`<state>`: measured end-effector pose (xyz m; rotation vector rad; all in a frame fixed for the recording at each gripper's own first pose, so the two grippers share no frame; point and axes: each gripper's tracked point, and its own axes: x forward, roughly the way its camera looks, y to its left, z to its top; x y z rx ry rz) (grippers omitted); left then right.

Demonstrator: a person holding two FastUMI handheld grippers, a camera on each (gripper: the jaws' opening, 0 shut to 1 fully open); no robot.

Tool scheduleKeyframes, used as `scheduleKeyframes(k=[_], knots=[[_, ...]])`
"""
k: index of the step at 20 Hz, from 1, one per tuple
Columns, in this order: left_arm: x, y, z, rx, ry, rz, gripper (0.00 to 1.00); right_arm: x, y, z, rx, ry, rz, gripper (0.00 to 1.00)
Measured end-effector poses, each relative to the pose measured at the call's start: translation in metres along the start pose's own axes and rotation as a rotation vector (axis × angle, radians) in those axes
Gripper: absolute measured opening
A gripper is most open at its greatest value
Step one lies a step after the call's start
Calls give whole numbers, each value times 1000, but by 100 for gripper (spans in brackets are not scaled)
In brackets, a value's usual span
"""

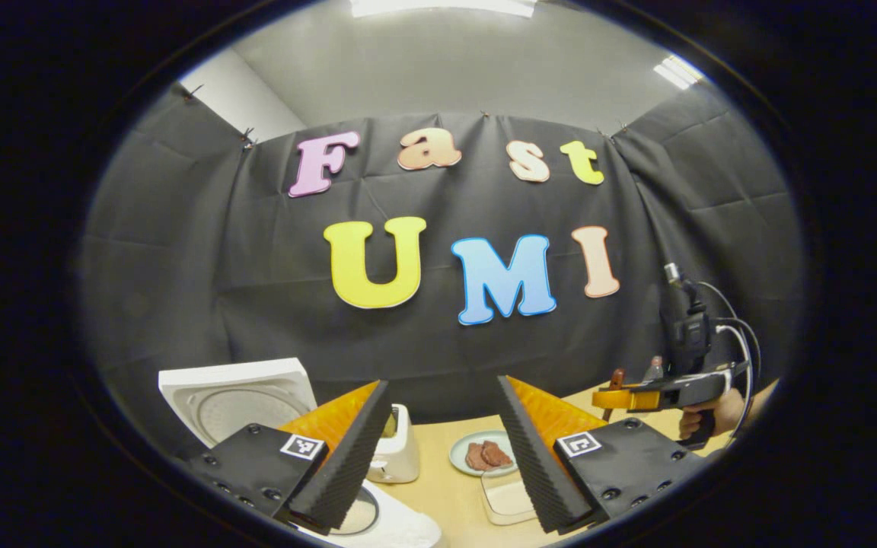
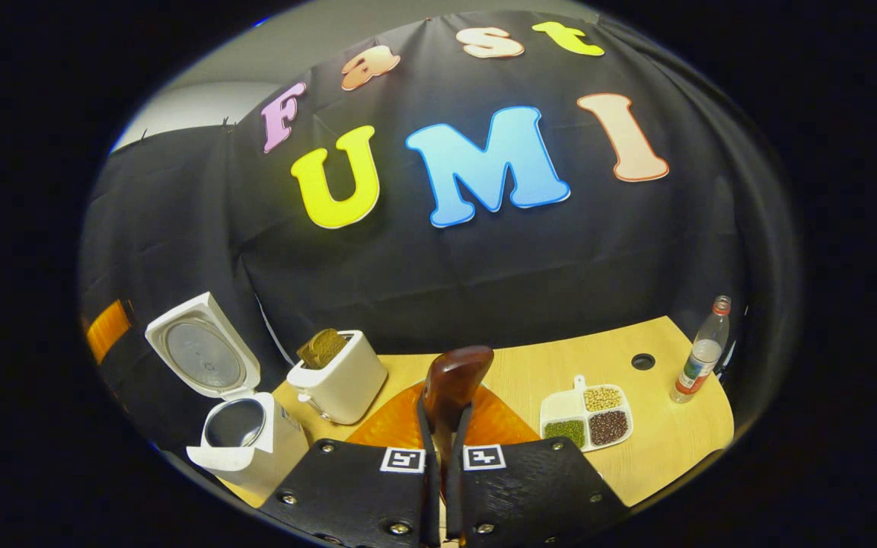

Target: Close the left gripper, press the button to open the rice cooker; take a wooden spoon from the chopstick holder with the right hand, scoop a spoonful of rice and pour it into the rice cooker, then put the wooden spoon back into the chopstick holder.

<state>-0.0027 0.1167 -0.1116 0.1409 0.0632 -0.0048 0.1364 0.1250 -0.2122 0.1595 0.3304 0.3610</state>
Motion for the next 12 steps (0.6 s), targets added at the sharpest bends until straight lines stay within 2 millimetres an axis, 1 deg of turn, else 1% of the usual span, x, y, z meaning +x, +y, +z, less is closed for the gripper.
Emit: scheduleKeyframes(k=[1, 2, 4, 6, 9, 10, 12], knots=[[-1, 2, -3, -4, 5, -1, 97, 8, 2, -5, -11, 3, -4, 4], [-1, 5, -6, -5, 9, -3, 95, 14, 3, -12, -21, 14, -13, 4], [-1, 12, -8, 3, 15, 2, 97, 29, 2, -29, -62, 34, -31, 4], [0, 16, -10, 12, 19, 4, 94, 45, 1, -43, -134, 55, -47, 4], [2, 25, -11, 17, 20, 6, 95, 60, 12, -57, -244, 49, -40, 4], [2, 27, -14, 14, 25, 10, 94, 65, 13, -63, -294, 55, -46, 4], [4, 35, -18, 1, 35, 19, 94, 72, 13, -78, -364, 77, -58, 4]])
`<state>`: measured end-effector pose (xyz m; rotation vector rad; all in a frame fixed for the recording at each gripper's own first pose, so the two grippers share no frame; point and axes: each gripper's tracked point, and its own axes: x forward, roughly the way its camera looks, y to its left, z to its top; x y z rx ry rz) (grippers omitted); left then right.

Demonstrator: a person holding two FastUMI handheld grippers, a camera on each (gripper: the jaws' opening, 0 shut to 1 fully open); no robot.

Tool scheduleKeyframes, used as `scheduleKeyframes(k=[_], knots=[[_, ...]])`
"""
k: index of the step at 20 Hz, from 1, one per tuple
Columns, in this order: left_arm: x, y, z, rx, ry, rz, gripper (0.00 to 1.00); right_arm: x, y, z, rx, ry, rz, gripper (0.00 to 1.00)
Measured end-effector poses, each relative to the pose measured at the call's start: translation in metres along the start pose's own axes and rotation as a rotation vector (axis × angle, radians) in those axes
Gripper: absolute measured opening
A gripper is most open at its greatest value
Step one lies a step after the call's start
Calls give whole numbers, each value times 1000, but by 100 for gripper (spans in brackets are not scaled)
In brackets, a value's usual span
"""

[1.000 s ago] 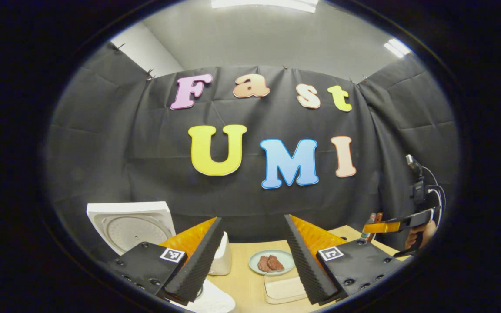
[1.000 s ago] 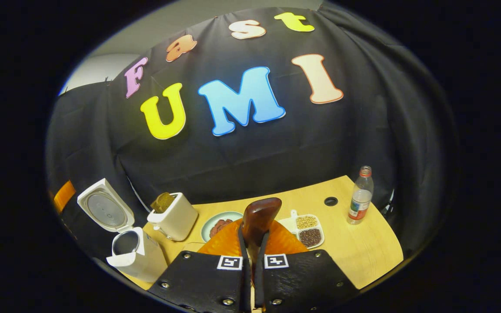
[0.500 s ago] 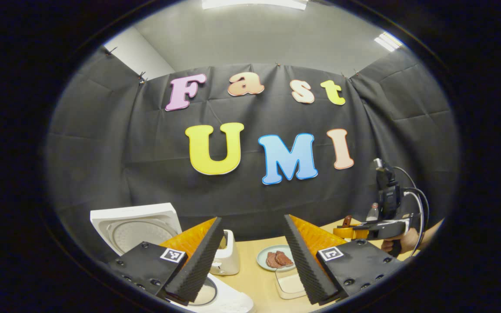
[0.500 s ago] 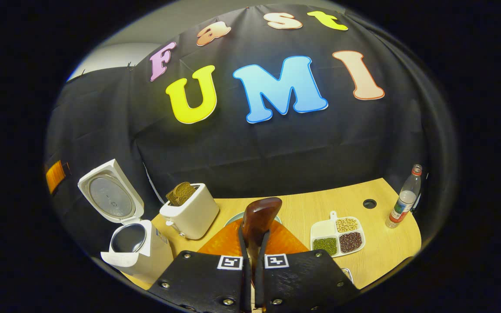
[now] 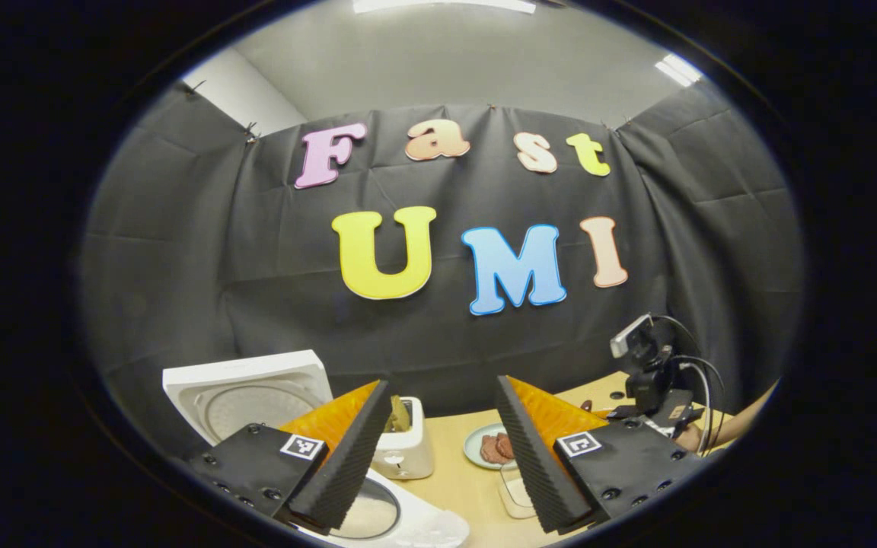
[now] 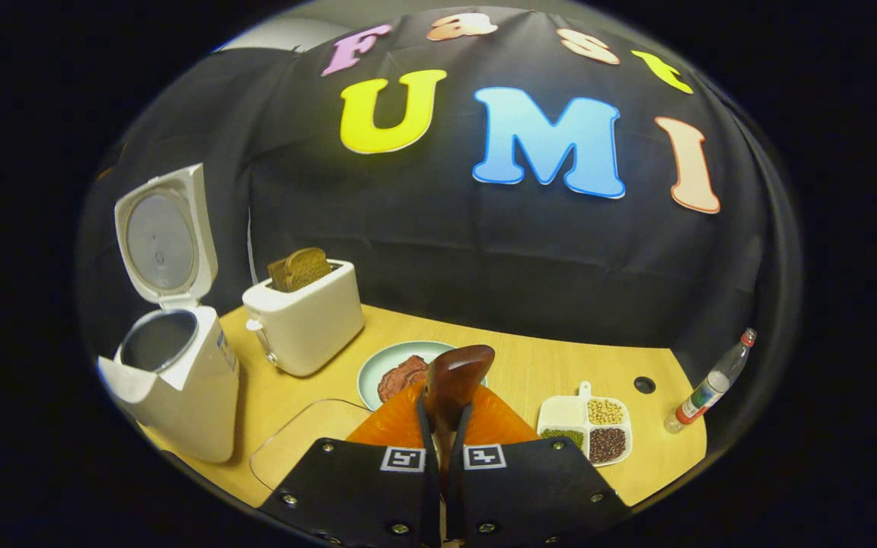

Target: Close the left gripper, press the button to open the rice cooker; take a wooden spoon from the chopstick holder with the right hand, scoop a spoonful of rice and pour it into the rice cooker, then put the wooden spoon back into the chopstick holder.

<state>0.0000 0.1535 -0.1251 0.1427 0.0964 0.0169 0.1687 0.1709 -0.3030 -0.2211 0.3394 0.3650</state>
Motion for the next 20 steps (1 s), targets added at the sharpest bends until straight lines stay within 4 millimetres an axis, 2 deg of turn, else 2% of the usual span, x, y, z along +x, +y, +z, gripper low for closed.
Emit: scheduleKeyframes(k=[3, 5, 7, 8, 11, 13, 16, 20], knots=[[1, 10, -4, -7, 8, 14, 95, 5, 15, -24, -6, 49, 26, 5], [2, 19, -7, -4, 14, 27, 96, 4, 29, -27, 56, 61, 69, 4], [0, 24, -9, -7, 18, 39, 96, -1, 45, -30, 159, 73, 121, 8], [0, 26, -10, -9, 19, 46, 96, -3, 52, -28, 218, 82, 146, 4], [-4, 28, -13, -14, 24, 56, 95, -5, 64, -33, 424, 116, 207, 4], [-4, 27, -12, -7, 24, 58, 95, -4, 62, -34, 604, 138, 232, 4], [-7, 22, -10, 6, 23, 57, 95, -3, 44, -30, 928, 126, 249, 4], [-7, 13, -6, 4, 15, 45, 95, -13, 21, -12, 1089, 77, 260, 4]])
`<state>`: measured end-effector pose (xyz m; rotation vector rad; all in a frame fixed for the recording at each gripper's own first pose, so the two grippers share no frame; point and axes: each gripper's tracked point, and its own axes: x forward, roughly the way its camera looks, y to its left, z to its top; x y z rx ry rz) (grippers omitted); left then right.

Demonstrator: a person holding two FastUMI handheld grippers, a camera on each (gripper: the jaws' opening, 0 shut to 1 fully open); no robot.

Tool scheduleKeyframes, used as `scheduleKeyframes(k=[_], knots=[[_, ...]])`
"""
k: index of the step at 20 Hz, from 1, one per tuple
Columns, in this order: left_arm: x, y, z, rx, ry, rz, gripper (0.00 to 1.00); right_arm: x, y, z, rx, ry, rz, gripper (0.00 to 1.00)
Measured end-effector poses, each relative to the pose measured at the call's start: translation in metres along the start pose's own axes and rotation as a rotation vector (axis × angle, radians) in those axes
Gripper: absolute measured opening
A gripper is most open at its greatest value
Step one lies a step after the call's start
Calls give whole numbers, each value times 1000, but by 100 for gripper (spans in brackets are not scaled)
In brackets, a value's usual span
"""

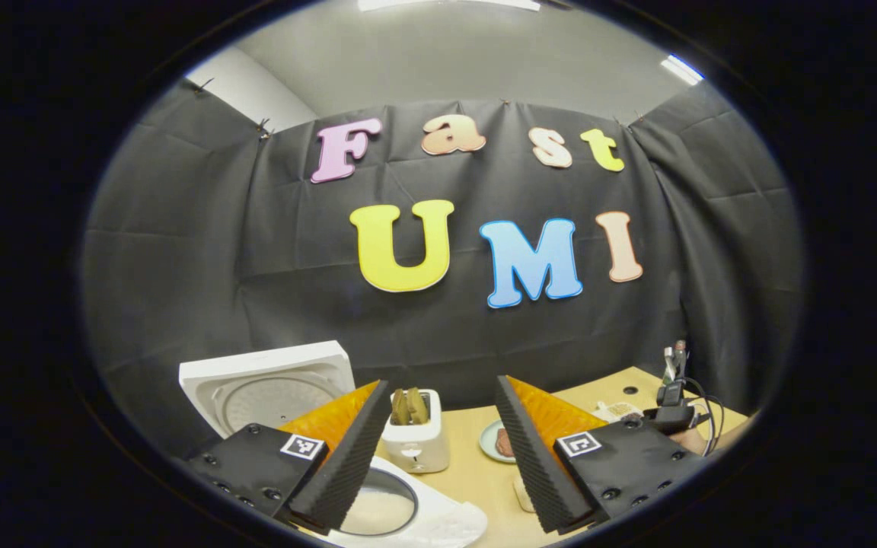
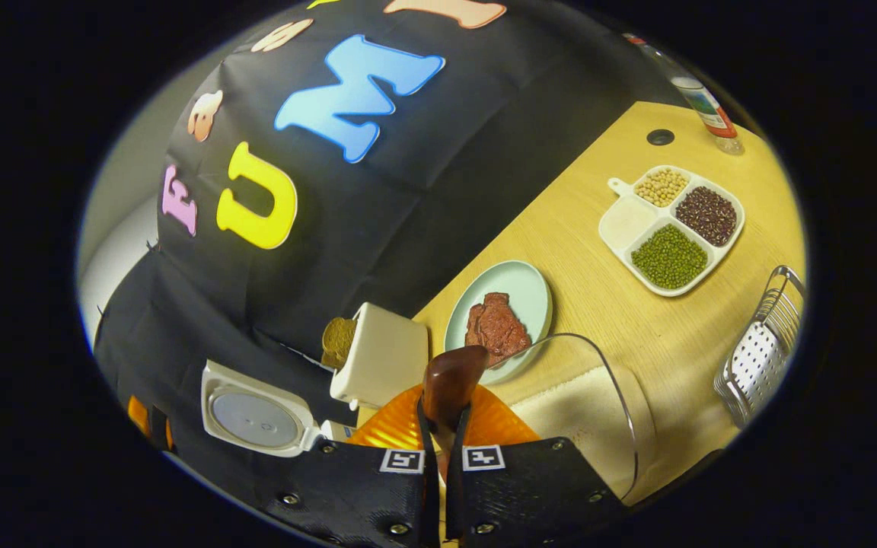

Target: Close the left gripper, press the button to open the rice cooker; take a wooden spoon from the chopstick holder with the right hand, scoop a spoonful of rice and pour it into the rice cooker, then put the wooden spoon back into the chopstick holder.

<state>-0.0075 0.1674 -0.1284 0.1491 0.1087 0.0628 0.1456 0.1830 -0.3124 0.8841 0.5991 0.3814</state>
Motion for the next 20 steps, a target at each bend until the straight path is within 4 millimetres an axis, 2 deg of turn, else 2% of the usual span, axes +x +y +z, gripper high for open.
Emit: scheduleKeyframes(k=[6, 12, 16, 18, 19, 20], knots=[[-1, -3, 13, -11, -28, 0, 95, -24, 41, 34, 58, -49, 73, 4], [-12, -1, 10, -38, -33, -4, 94, -41, 83, 54, -30, -89, 77, 4], [-20, 11, 11, -55, -42, 3, 94, -48, 125, 51, -73, -93, 114, 4], [-25, 21, 11, -59, -45, 8, 97, -49, 145, 44, -86, -87, 135, 4], [-25, 26, 11, -66, -47, 9, 94, -48, 153, 39, -93, -82, 140, 4], [-27, 32, 11, -77, -46, 12, 95, -47, 161, 35, -102, -78, 150, 4]])
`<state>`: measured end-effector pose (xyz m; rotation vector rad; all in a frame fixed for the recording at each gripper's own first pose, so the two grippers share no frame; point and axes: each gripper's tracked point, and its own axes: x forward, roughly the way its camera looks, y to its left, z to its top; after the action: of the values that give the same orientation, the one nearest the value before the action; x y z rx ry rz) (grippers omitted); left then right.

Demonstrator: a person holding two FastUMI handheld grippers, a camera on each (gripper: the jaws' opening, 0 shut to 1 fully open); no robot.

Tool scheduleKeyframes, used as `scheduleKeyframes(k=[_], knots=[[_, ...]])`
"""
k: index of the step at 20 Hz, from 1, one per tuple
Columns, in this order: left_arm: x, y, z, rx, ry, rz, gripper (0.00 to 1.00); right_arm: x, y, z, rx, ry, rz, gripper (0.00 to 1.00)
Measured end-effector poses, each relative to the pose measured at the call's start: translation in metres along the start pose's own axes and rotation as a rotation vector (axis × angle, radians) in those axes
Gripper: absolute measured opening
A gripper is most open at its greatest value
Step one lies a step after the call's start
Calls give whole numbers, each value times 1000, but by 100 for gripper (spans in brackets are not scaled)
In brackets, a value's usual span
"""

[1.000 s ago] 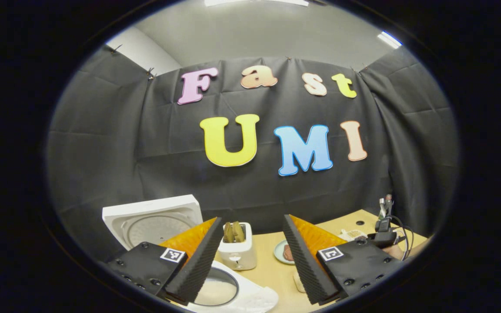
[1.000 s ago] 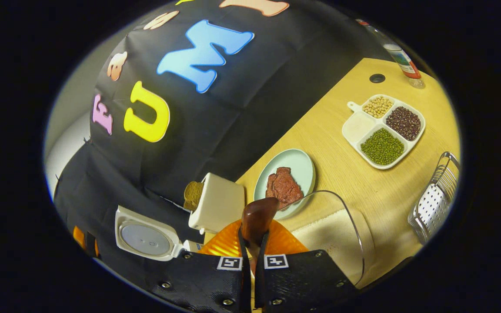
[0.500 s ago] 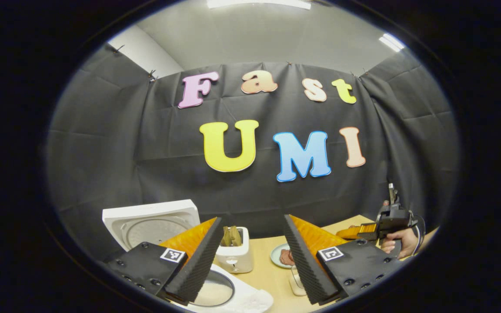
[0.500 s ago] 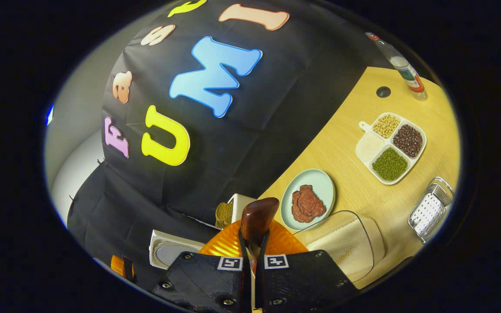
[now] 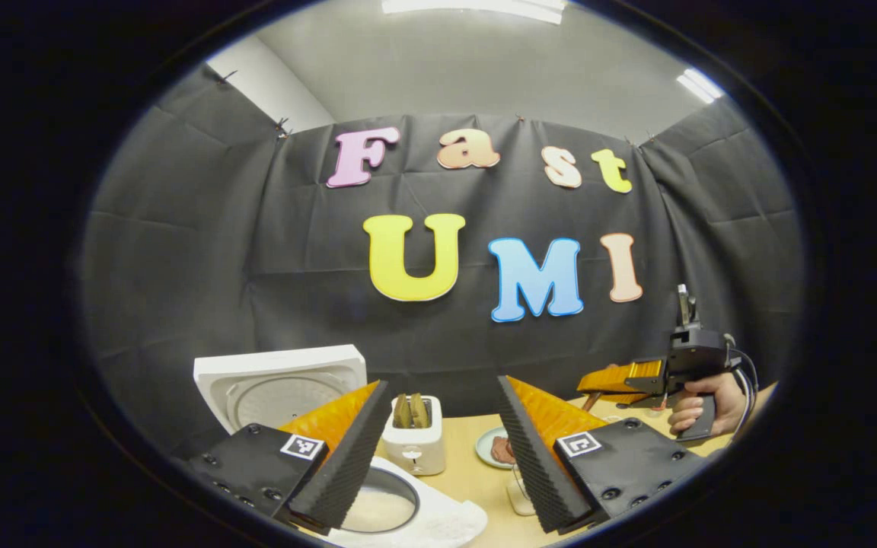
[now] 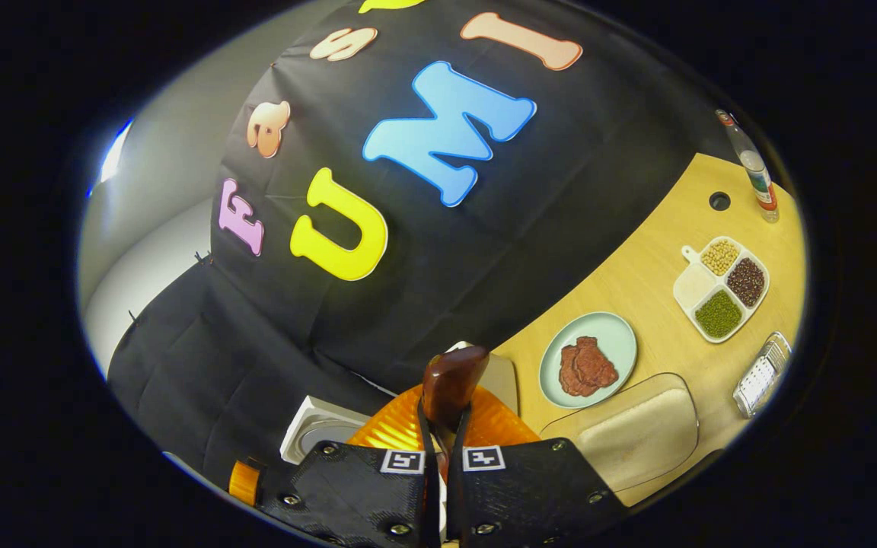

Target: Close the left gripper, press the button to open the rice cooker; take a wooden spoon from the chopstick holder with the right hand, scoop a spoonful of rice and pour it into the rice cooker, then put the wooden spoon back into the chopstick holder.

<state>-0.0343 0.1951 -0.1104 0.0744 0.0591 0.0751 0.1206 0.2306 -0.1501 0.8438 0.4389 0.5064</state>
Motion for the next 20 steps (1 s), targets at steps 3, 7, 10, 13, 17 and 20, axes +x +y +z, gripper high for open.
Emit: scheduleKeyframes(k=[3, 7, 10, 13, 17, 20], knots=[[-5, 21, -2, -16, 2, 21, 94, 6, 22, -16, -29, 12, 24, 4], [-15, 53, -9, -13, 11, 51, 95, 17, 51, -39, -72, 35, 51, 4], [-25, 79, -9, -23, 12, 87, 94, 28, 72, -59, -100, 62, 79, 4], [-36, 98, -10, -31, 7, 119, 96, 37, 91, -79, -132, 86, 104, 4], [-45, 112, -8, -25, 0, 133, 97, 57, 113, -100, -135, 116, 137, 4], [-52, 121, -7, -15, -3, 145, 97, 75, 131, -118, -174, 134, 158, 4]])
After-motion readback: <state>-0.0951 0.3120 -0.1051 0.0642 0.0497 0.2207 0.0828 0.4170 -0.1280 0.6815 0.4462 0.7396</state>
